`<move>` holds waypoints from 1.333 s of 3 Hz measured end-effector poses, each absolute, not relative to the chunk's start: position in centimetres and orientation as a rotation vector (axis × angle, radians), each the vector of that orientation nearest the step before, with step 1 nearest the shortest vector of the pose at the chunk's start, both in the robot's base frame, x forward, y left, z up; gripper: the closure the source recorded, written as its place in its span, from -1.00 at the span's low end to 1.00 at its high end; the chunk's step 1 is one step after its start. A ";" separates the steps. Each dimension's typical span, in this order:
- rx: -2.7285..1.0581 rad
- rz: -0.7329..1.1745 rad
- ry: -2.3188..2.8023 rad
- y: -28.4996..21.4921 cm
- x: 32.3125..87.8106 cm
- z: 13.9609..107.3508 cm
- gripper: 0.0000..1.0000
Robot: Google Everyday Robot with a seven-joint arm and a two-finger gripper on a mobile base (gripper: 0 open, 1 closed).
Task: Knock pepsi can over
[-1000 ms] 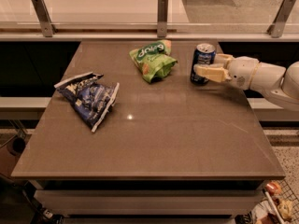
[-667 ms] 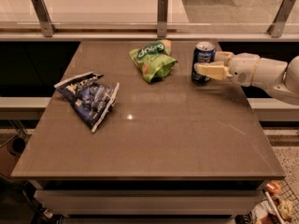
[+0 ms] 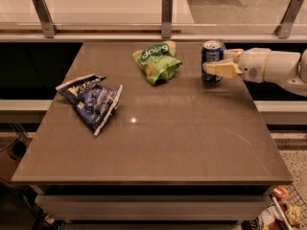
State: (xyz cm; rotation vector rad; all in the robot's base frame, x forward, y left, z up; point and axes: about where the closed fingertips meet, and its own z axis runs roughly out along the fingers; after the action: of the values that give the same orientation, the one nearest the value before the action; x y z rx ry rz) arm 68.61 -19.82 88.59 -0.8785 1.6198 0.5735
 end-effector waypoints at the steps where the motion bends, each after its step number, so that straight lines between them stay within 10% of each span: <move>1: -0.899 0.528 1.678 -20.5 68.6 88.6 1.00; 4: -0.951 0.323 1.878 -22.7 67.5 87.9 1.00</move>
Offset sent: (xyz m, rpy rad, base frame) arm -0.0099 -0.0295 0.0006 -0.2120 0.0921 -0.0939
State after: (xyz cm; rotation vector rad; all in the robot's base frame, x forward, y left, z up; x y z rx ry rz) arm 67.46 -22.73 87.87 -0.9510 1.8776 0.3230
